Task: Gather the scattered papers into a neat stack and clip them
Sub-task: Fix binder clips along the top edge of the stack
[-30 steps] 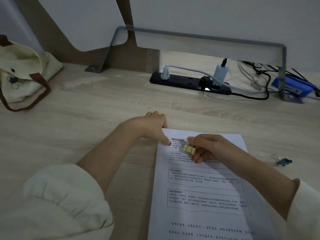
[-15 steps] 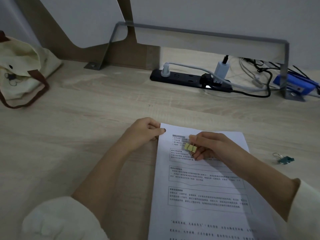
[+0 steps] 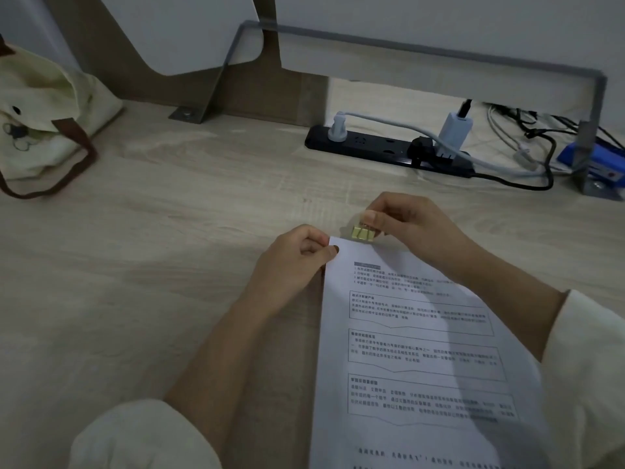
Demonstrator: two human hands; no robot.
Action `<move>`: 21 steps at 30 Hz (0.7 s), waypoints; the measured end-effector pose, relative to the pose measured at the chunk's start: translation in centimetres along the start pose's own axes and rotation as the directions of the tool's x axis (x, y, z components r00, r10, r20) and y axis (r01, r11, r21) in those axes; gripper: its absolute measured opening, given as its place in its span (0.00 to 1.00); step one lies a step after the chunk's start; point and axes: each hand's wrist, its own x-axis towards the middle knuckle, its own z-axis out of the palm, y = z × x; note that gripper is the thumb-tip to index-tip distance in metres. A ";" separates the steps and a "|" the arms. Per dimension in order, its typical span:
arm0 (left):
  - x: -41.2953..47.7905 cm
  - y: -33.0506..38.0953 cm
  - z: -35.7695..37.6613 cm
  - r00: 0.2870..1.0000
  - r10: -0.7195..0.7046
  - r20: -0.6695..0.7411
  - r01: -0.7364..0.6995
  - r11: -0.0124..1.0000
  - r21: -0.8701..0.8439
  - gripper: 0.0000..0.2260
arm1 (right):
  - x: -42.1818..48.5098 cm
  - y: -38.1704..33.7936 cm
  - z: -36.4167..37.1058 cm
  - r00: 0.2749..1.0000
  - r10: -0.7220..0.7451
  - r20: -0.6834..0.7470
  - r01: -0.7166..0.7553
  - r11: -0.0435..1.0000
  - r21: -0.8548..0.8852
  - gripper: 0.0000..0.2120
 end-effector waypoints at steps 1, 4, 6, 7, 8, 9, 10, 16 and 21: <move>-0.1 0.0 0.0 1.000 0.007 -0.001 -0.007 1.000 -0.007 0.04 | 0.5 0.0 0.3 1.000 -0.008 0.016 0.008 1.000 -0.015 0.10; -0.1 0.0 0.0 1.000 0.010 0.000 -0.010 0.999 -0.034 0.04 | 1.4 0.4 0.8 0.998 0.006 0.065 -0.009 0.999 0.051 0.08; -0.1 0.0 0.0 1.000 0.013 0.003 -0.013 0.999 -0.051 0.05 | 1.7 0.6 0.8 0.993 0.047 0.107 -0.063 0.987 0.151 0.07; -0.1 0.0 0.0 1.000 0.013 0.005 -0.013 0.998 -0.054 0.05 | 1.8 0.6 0.8 0.989 0.063 0.134 -0.088 0.978 0.191 0.06; -0.1 0.0 0.1 1.000 0.014 0.006 -0.013 0.998 -0.054 0.05 | 1.9 0.7 0.7 0.984 0.071 0.162 -0.106 0.970 0.218 0.07; -0.1 0.0 0.1 1.000 0.014 0.006 -0.013 0.998 -0.054 0.05 | 1.9 0.8 0.6 0.980 0.077 0.185 -0.121 0.964 0.238 0.07; -0.1 0.1 0.1 1.000 0.013 0.006 -0.013 0.998 -0.057 0.05 | 2.0 0.8 0.5 0.976 0.081 0.204 -0.133 0.958 0.254 0.06; -0.2 0.1 0.1 1.000 0.019 0.008 -0.018 0.997 -0.072 0.04 | 2.4 1.4 0.5 0.960 0.096 0.264 -0.153 0.967 0.206 0.07; -0.2 0.1 0.1 1.000 0.010 0.010 -0.009 0.997 -0.072 0.04 | 2.6 1.1 0.3 0.933 0.125 0.337 -0.186 0.970 0.155 0.08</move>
